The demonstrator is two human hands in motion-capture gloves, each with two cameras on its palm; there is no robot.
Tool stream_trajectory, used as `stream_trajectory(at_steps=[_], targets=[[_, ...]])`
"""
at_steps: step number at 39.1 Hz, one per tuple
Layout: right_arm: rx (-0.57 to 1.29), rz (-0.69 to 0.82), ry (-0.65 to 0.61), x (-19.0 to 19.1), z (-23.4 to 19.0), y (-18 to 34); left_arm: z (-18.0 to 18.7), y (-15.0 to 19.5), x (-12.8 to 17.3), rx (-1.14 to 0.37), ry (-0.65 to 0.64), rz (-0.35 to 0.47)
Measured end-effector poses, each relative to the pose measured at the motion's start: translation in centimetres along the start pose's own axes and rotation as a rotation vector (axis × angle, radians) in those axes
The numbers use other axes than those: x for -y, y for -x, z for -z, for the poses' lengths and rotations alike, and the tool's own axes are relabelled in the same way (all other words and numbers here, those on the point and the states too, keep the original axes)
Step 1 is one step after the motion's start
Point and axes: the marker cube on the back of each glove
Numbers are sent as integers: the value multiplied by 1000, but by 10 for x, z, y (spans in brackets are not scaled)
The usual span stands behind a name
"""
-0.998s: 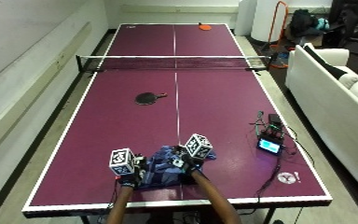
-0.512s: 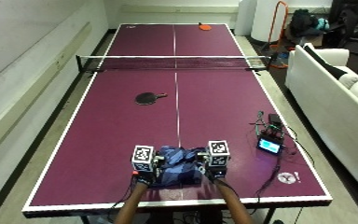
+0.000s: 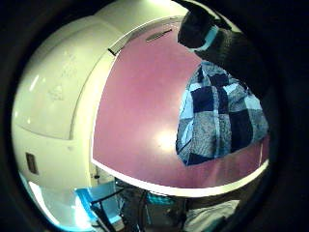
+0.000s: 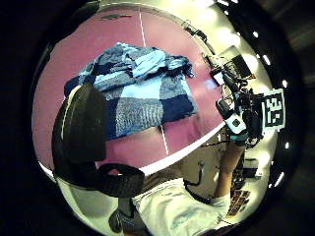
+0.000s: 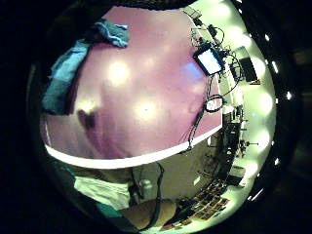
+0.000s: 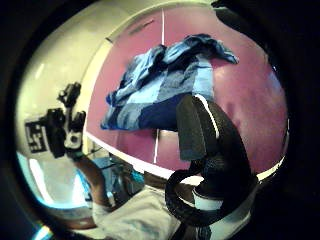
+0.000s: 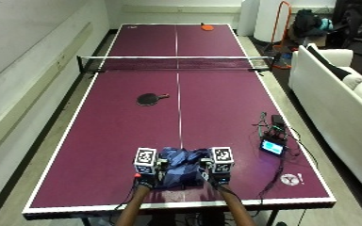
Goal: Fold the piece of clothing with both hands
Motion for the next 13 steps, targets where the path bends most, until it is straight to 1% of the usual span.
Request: stream_trajectory(at_steps=[7,10,13], targets=[[22,-13,4,-9,10,-3,-1,-4,3,-16,-26,-6],[29,-15,8,-12,15,-3,6,-8,-4,-20,-14,-12],[29,-12,-4,-7,10,-5,8,-12,-6,-31,-13,-20]])
